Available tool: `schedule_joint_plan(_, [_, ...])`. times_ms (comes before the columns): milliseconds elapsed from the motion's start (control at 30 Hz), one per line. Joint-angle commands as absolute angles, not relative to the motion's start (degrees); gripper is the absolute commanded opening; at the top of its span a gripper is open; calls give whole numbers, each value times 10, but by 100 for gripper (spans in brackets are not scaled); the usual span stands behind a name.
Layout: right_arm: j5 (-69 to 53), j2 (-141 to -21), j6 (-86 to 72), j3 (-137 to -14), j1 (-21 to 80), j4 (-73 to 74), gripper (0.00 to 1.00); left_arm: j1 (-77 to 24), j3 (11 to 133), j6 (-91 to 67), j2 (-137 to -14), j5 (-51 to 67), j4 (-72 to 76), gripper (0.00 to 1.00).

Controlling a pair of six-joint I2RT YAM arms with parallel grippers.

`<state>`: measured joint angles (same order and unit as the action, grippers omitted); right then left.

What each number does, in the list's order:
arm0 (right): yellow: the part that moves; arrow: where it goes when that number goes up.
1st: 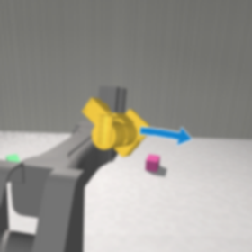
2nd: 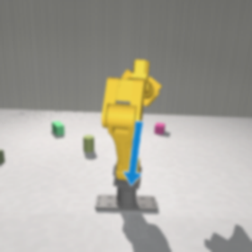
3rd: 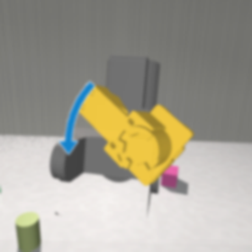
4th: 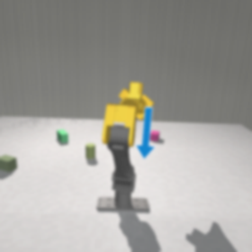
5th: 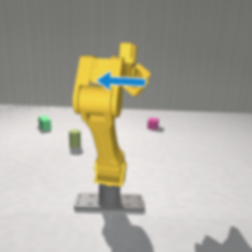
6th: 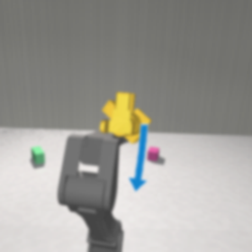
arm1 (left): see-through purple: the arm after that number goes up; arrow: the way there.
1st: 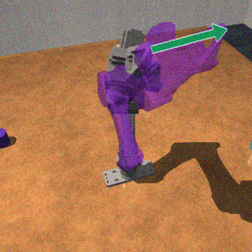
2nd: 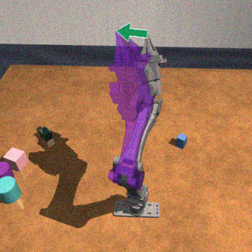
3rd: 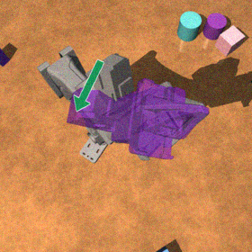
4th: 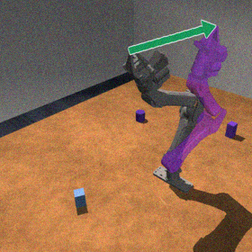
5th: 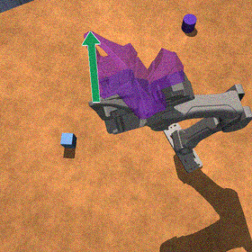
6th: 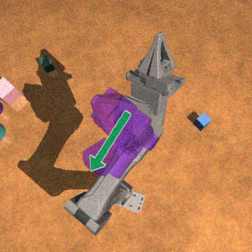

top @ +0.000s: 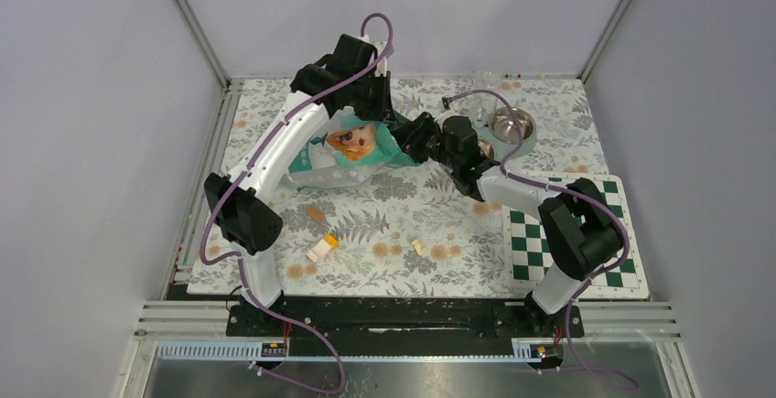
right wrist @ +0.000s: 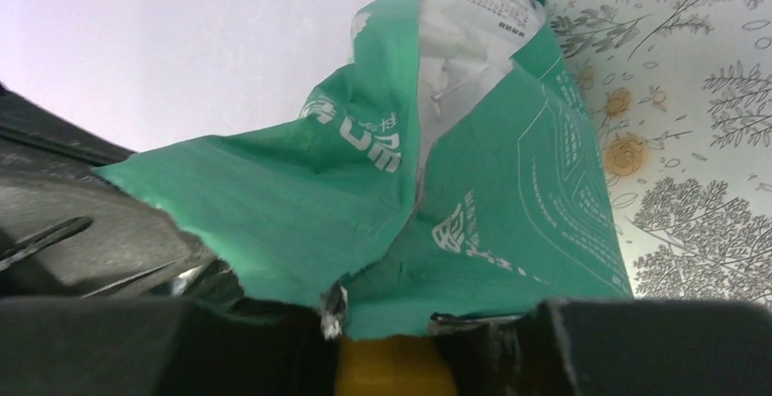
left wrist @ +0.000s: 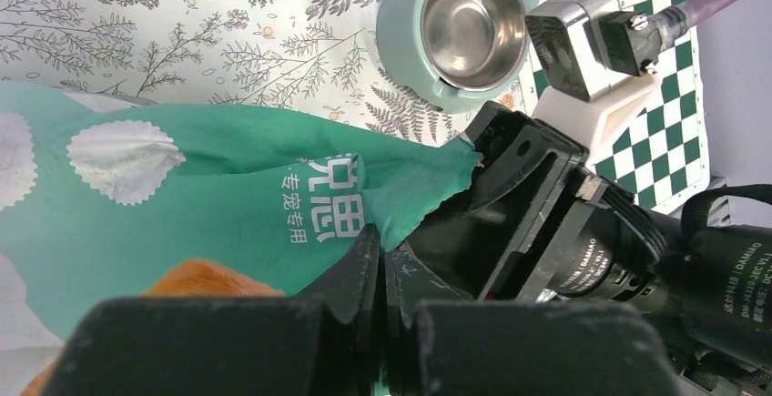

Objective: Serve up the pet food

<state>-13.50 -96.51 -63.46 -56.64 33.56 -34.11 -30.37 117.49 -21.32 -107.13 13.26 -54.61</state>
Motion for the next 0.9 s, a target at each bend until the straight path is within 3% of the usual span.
schedule_joint_plan(0, [-164, -910, -693, -543, 319, -381, 0, -305, 1202, -217, -1027, 148, -465, 0])
schedule_joint_plan(367, [-208, -763, -686, -484, 214, -297, 0, -279, 1201, -182, -997, 133, -479, 0])
schedule_joint_plan(700, [-239, -729, -696, -472, 171, -318, 0, -267, 1204, -185, -983, 135, -481, 0])
schedule_joint_plan(867, [-266, -719, -612, -515, 170, -273, 0, -264, 1212, -187, -985, 139, -484, 0])
